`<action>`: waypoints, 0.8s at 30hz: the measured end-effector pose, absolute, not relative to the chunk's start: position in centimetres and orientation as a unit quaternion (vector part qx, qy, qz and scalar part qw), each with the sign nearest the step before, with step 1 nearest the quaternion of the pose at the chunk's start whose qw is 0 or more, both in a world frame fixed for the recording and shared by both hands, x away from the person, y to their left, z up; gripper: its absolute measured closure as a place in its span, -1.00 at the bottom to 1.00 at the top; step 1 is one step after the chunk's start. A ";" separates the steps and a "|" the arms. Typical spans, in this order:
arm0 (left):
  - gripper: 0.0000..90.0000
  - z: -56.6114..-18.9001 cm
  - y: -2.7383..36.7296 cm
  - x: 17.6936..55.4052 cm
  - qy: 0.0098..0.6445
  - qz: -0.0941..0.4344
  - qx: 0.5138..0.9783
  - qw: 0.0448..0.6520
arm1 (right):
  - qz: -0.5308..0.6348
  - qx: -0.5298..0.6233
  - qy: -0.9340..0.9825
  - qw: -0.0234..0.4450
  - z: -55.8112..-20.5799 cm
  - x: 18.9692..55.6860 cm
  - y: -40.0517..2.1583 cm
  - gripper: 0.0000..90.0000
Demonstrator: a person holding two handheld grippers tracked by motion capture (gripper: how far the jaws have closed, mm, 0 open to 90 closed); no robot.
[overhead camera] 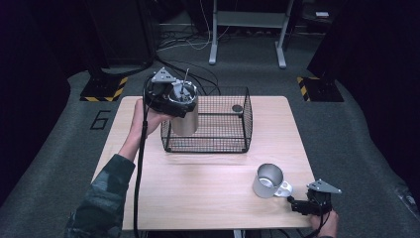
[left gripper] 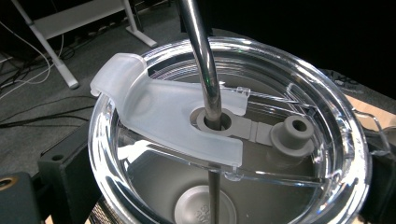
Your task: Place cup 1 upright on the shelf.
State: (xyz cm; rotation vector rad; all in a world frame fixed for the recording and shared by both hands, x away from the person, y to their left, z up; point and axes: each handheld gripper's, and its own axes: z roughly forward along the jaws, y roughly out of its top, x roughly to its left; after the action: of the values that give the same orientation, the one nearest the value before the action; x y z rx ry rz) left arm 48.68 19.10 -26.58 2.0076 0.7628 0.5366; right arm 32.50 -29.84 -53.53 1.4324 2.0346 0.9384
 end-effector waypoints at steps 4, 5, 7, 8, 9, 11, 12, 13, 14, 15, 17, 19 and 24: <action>-0.92 -26.7 18.7 49.4 0.312 0.217 0.813 0.442 | 0.343 0.524 0.742 0.239 -53.5 32.5 -29.8 -0.99; -0.92 -26.8 18.6 49.6 0.314 0.218 0.812 0.440 | 0.343 0.524 0.743 0.238 -53.5 32.5 -29.8 -0.99; -0.92 -26.9 18.5 49.9 0.316 0.218 0.813 0.438 | 0.342 0.523 0.743 0.237 -53.5 32.5 -29.8 -0.99; -0.92 -27.0 18.4 50.2 0.318 0.218 0.812 0.439 | 0.343 0.523 0.743 0.239 -53.5 32.5 -29.8 -0.99; -0.92 -27.0 18.3 50.4 0.319 0.217 0.813 0.436 | 0.343 0.523 0.743 0.238 -53.5 32.5 -29.8 -0.99; -0.92 -27.2 18.2 50.8 0.324 0.218 0.811 0.435 | 0.343 0.524 0.742 0.238 -53.5 32.5 -29.8 -0.99; -0.92 -27.3 18.1 51.0 0.325 0.218 0.812 0.434 | 0.343 0.524 0.743 0.238 -53.5 32.5 -29.8 -0.99; -0.92 -27.5 18.0 51.2 0.328 0.218 0.810 0.434 | 0.343 0.524 0.743 0.238 -53.5 32.5 -29.8 -0.99; -0.92 -27.5 18.0 51.3 0.328 0.220 0.812 0.430 | 0.343 0.523 0.743 0.239 -53.5 32.5 -29.8 -0.99; -0.92 -27.7 17.9 51.5 0.331 0.220 0.810 0.431 | 0.343 0.524 0.743 0.239 -53.5 32.5 -29.8 -0.99; -0.92 -27.9 17.8 51.9 0.336 0.219 0.810 0.427 | 0.343 0.521 0.744 0.240 -53.5 32.5 -29.9 -0.99; -0.92 -28.2 17.7 52.3 0.342 0.219 0.807 0.428 | 0.343 0.523 0.743 0.239 -53.5 32.5 -29.8 -0.99; -0.92 -28.7 17.7 53.2 0.345 0.223 0.814 0.410 | 0.342 0.520 0.745 0.240 -53.5 32.5 -29.9 -0.99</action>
State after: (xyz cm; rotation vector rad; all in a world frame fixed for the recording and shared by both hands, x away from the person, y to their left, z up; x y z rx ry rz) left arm 53.16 17.65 -28.71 2.0509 0.8682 0.5621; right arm 32.54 -29.89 -53.53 1.4236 2.0380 0.9365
